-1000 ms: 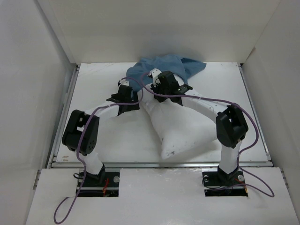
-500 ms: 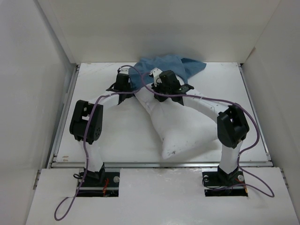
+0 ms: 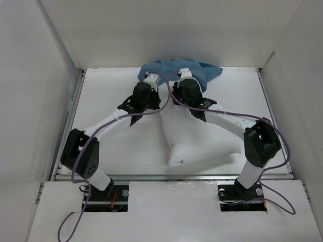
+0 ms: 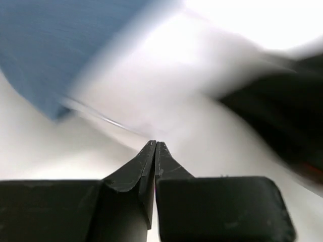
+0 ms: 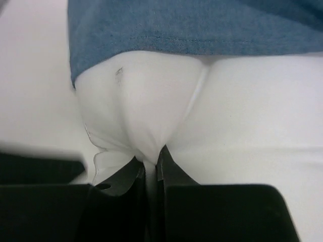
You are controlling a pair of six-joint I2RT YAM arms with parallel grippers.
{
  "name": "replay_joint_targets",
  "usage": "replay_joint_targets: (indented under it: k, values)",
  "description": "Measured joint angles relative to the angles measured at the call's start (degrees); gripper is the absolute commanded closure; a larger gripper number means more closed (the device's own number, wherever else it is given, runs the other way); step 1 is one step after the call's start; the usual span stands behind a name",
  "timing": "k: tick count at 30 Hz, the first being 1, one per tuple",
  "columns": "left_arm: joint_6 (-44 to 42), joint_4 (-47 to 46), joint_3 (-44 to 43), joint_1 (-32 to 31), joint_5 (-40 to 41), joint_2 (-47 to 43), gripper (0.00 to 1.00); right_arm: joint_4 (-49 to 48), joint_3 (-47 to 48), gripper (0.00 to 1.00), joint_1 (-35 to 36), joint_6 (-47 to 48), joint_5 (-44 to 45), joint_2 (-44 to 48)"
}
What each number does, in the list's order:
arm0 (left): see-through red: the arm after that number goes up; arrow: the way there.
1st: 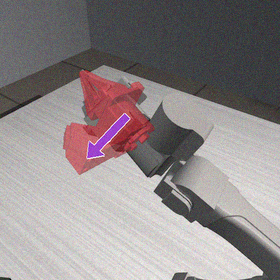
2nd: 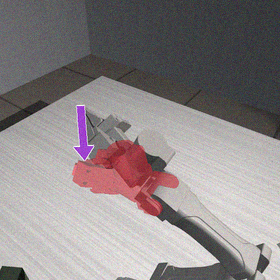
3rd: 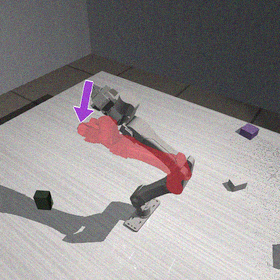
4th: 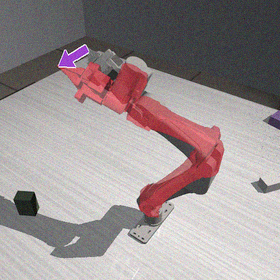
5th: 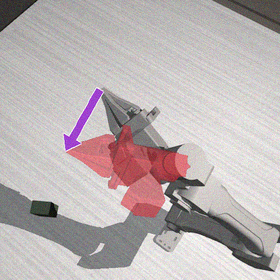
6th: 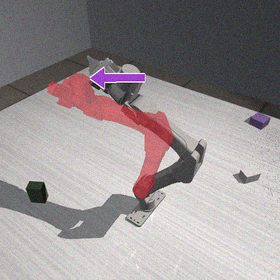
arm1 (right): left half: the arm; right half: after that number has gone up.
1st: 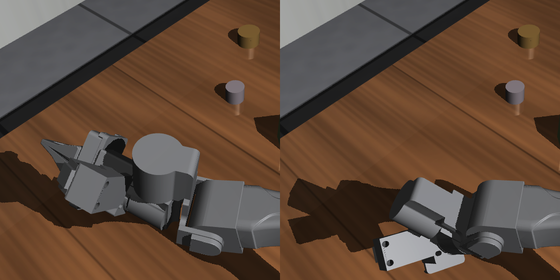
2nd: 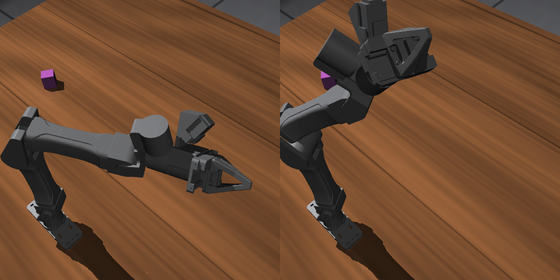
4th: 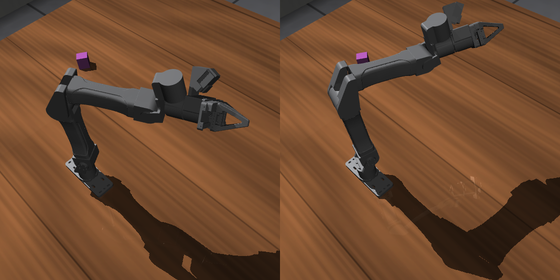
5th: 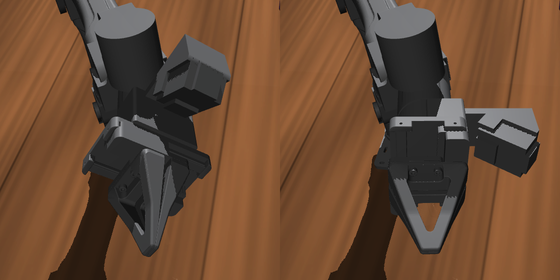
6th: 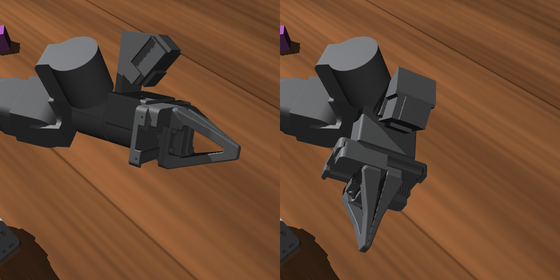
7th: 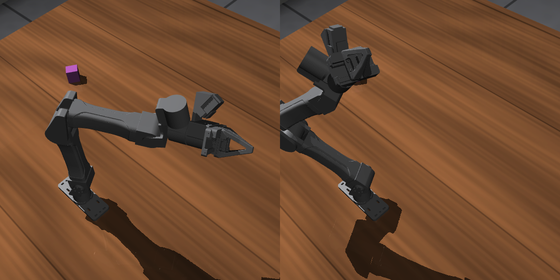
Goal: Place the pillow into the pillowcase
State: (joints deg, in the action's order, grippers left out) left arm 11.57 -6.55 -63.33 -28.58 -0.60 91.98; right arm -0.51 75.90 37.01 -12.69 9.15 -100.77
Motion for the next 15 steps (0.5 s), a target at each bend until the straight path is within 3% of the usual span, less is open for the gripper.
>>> replay_joint_targets:
  k: [7, 13, 15]
  values:
    - [2.23, 1.16, 0.09, -14.25, -3.61, -15.45, 1.00, -17.51, -6.25, 1.00, -0.26, -9.20, 13.73, 3.76]
    - [4.07, 5.51, -0.17, -17.35, 1.53, -18.60, 1.00, -19.80, -4.26, 1.00, -1.14, -10.56, 18.14, 3.80]
    - [5.31, 8.57, -0.92, -16.06, 4.70, -17.92, 0.85, -19.82, -4.87, 1.00, -1.75, -9.97, 15.69, 4.52]
